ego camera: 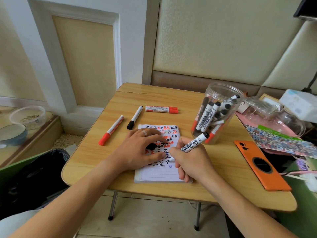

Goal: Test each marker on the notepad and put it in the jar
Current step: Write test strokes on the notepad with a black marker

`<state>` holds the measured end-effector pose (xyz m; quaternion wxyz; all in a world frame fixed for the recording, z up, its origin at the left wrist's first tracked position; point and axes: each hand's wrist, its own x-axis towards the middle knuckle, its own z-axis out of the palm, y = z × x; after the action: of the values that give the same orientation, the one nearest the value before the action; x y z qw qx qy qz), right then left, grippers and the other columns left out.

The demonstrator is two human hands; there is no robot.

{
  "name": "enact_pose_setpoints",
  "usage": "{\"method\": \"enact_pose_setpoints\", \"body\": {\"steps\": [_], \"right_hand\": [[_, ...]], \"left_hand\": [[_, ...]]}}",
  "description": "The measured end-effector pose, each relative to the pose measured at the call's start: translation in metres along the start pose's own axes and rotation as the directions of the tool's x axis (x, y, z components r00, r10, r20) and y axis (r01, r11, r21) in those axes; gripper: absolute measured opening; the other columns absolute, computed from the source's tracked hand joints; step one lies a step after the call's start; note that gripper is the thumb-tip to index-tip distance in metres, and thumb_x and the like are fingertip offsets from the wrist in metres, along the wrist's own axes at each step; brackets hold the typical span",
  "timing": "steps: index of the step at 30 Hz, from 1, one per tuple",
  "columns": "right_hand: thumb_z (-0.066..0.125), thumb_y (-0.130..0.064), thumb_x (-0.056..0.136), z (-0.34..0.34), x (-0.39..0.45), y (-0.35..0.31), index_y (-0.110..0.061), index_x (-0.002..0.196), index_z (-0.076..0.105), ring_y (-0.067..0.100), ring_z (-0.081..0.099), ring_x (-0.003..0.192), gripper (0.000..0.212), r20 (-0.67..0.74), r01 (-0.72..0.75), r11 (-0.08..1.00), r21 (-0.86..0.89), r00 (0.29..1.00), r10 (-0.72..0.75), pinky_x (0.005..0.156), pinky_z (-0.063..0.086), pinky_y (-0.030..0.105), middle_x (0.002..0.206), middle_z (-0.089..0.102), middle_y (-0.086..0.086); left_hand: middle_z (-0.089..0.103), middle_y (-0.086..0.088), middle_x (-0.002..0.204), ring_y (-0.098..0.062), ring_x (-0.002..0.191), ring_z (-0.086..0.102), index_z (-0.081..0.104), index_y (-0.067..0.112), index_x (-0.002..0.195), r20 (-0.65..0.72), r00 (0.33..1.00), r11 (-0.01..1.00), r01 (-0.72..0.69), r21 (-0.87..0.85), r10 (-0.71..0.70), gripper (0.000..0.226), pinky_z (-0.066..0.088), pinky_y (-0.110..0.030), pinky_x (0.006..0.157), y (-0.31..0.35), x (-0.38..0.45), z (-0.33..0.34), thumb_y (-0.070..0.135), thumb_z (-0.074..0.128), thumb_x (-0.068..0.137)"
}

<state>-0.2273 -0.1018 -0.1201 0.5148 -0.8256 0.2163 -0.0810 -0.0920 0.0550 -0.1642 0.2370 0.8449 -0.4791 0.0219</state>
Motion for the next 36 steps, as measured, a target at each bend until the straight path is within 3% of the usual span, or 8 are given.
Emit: {"method": "enact_pose_setpoints", "body": {"steps": [29, 32, 36], "right_hand": [[0.066, -0.014, 0.086, 0.0022, -0.0023, 0.0028, -0.014, 0.074, 0.051, 0.026, 0.049, 0.031, 0.02, 0.039, 0.085, 0.995, -0.048, 0.996, -0.083, 0.034, 0.033, 0.021, 0.052, 0.059, 0.01], [0.065, -0.014, 0.086, 0.0005, -0.0016, 0.002, -0.011, 0.076, 0.051, 0.026, 0.052, 0.03, 0.017, 0.006, 0.06, 0.997, -0.05, 0.998, -0.06, 0.033, 0.034, 0.021, 0.051, 0.058, 0.01], [0.065, -0.016, 0.086, 0.0013, 0.0003, 0.0035, -0.007, 0.081, 0.051, 0.028, 0.054, 0.031, 0.018, -0.024, 0.039, 0.999, -0.031, 0.999, -0.039, 0.033, 0.034, 0.021, 0.049, 0.056, 0.009]], "left_hand": [[0.046, 0.022, 0.146, -0.004, 0.141, 0.035, 0.055, 0.049, 0.132, -0.001, 1.0, 1.0, 0.0, -0.003, 0.0, 0.058, 0.022, -0.038, 0.116, 0.0008, -0.0018, -0.0001, 0.079, 0.038, 0.085], [0.045, 0.022, 0.146, -0.002, 0.14, 0.034, 0.055, 0.048, 0.133, 0.005, 1.0, 1.0, -0.007, 0.002, 0.007, 0.054, 0.019, -0.032, 0.114, 0.0023, -0.0029, -0.0011, 0.073, 0.037, 0.088], [0.05, 0.018, 0.141, -0.001, 0.134, 0.039, 0.051, 0.041, 0.13, 0.012, 1.0, 0.999, -0.002, -0.039, 0.003, 0.05, 0.018, -0.031, 0.115, 0.0071, -0.0042, -0.0052, 0.05, 0.035, 0.083]]}}
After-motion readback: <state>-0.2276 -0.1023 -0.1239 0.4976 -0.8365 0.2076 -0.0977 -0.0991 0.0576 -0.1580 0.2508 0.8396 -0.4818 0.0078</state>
